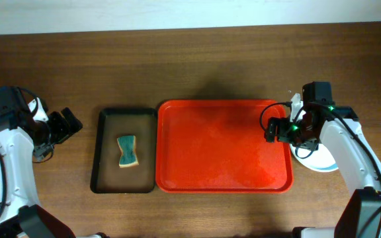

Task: Clean dirty plates on tray and stack at the side

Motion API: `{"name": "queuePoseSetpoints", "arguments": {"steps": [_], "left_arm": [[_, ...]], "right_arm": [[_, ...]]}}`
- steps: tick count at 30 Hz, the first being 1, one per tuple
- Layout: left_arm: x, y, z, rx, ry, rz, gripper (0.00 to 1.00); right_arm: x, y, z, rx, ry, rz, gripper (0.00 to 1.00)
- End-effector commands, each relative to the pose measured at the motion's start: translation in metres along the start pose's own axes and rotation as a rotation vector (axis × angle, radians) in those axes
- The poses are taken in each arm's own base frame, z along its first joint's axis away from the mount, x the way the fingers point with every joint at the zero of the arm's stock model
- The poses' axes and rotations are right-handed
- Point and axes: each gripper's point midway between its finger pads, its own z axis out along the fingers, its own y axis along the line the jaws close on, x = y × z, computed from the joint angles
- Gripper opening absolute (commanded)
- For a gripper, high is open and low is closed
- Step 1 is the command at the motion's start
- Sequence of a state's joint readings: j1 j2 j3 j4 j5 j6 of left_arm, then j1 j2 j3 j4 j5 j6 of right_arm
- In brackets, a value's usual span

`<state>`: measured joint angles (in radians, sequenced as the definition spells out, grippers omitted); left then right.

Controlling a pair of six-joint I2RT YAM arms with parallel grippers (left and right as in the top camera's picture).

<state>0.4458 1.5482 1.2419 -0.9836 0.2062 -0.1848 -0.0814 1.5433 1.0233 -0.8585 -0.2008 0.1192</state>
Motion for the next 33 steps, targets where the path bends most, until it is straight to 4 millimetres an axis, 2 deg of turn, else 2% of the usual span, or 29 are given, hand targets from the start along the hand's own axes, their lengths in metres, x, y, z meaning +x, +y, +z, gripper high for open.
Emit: {"name": "queuePoseSetpoints", "arguments": {"steps": [1, 3, 7, 9, 12, 14, 19, 21, 25, 30, 33], "left_arm": [[-0.006, -0.003, -0.008, 0.012, -0.028, -0.01, 0.99], [-0.006, -0.003, -0.008, 0.012, -0.028, -0.01, 0.99], [-0.006, -0.003, -0.008, 0.012, -0.028, -0.01, 0.99], [-0.006, -0.003, -0.008, 0.012, -0.028, -0.01, 0.99], [-0.006, -0.003, -0.008, 0.012, -0.028, -0.01, 0.99], [-0.006, -0.003, -0.008, 0.012, -0.028, -0.01, 0.99], [-0.006, -0.003, -0.008, 0.012, -0.028, -0.01, 0.99], [-0.006, -0.003, -0.008, 0.012, -0.028, -0.01, 0.99], [-0.006, -0.003, -0.008, 0.012, -0.028, -0.01, 0.99], [-0.006, -0.003, -0.008, 0.012, -0.028, -0.01, 0.99], [-0.006, -0.003, -0.008, 0.012, -0.028, -0.01, 0.99]], "right_arm": [[0.0, 0.003, -0.004, -0.005, -0.018, -0.02, 0.99], [-0.003, 0.006, -0.016, -0.01, -0.062, -0.029, 0.98], [-0.011, 0.015, -0.057, -0.027, -0.208, -0.059, 0.99], [-0.013, 0.023, -0.094, -0.042, -0.338, -0.086, 0.98], [-0.009, 0.03, -0.131, -0.058, -0.469, -0.112, 0.99], [-0.004, 0.034, -0.155, -0.067, -0.552, -0.129, 0.98], [0.008, 0.043, -0.19, -0.088, -0.68, -0.166, 0.99], [0.019, 0.055, -0.203, -0.113, -0.723, -0.213, 0.99], [0.044, 0.062, -0.23, -0.109, -0.831, -0.273, 0.98], [0.065, 0.076, -0.306, -0.2, -1.161, -0.333, 0.98], [0.09, 0.079, -0.369, -0.258, -1.434, -0.361, 0.99]]}}
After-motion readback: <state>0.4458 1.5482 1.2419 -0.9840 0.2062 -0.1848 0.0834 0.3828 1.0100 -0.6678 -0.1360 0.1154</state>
